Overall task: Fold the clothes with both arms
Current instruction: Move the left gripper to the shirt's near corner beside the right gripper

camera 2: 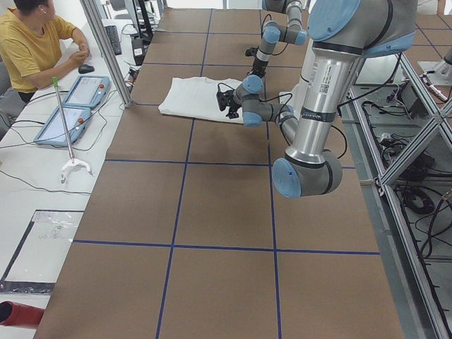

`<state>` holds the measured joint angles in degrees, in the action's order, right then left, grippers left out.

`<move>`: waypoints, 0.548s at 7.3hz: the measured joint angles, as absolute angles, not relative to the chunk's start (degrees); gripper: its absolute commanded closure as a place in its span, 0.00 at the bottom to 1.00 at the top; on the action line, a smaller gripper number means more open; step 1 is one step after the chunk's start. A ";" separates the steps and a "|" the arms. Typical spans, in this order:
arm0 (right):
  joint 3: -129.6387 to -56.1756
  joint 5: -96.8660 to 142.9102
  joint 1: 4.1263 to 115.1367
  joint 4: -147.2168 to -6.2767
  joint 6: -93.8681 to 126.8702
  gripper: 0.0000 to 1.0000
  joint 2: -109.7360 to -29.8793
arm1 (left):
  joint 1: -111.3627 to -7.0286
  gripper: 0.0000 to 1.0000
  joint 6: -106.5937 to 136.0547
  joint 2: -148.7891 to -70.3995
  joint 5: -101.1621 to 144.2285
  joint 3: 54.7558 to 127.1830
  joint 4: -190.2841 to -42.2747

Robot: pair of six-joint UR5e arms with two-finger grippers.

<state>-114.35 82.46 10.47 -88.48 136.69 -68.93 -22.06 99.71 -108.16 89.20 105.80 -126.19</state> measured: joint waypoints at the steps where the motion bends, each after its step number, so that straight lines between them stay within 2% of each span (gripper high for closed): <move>1: -114.39 82.50 10.46 -88.55 136.68 1.00 -68.95 | -19.50 0.35 100.60 -107.92 88.51 107.54 -121.49; 4: -114.47 82.53 10.50 -88.59 136.62 1.00 -69.02 | -14.39 0.36 103.02 -108.19 87.53 108.26 -117.63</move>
